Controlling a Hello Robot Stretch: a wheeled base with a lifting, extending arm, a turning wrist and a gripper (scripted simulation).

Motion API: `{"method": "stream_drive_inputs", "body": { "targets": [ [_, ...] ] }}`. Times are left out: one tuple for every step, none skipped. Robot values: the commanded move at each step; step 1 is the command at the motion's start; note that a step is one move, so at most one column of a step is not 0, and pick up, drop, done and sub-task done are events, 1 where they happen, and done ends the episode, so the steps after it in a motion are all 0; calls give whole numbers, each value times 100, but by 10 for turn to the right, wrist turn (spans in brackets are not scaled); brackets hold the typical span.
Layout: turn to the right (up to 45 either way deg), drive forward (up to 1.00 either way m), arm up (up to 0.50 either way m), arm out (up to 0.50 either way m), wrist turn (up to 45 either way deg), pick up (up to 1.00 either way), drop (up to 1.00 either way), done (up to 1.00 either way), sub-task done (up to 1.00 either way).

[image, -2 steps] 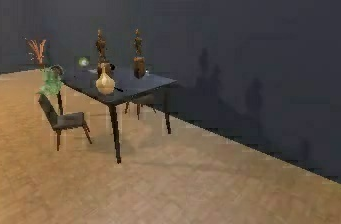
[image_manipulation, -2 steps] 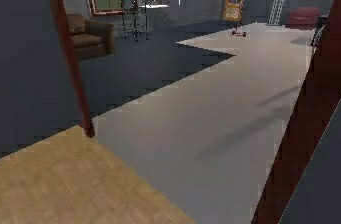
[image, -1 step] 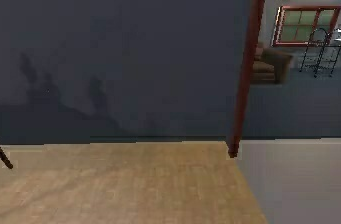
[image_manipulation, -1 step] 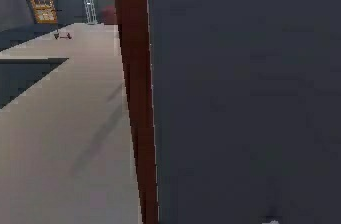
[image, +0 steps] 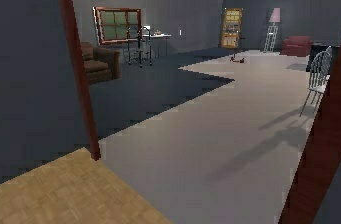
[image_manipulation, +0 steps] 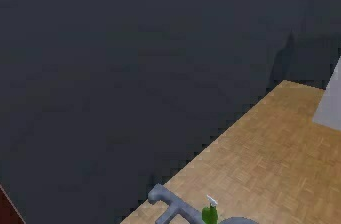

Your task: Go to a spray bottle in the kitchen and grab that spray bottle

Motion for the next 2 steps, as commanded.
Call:
{"method": "stream_drive_inputs", "body": {
  "targets": [
    [150,0,0,0,0,0,0,0,0],
    [0,0,24,0,0,0,0,0,0]
  ]
}}
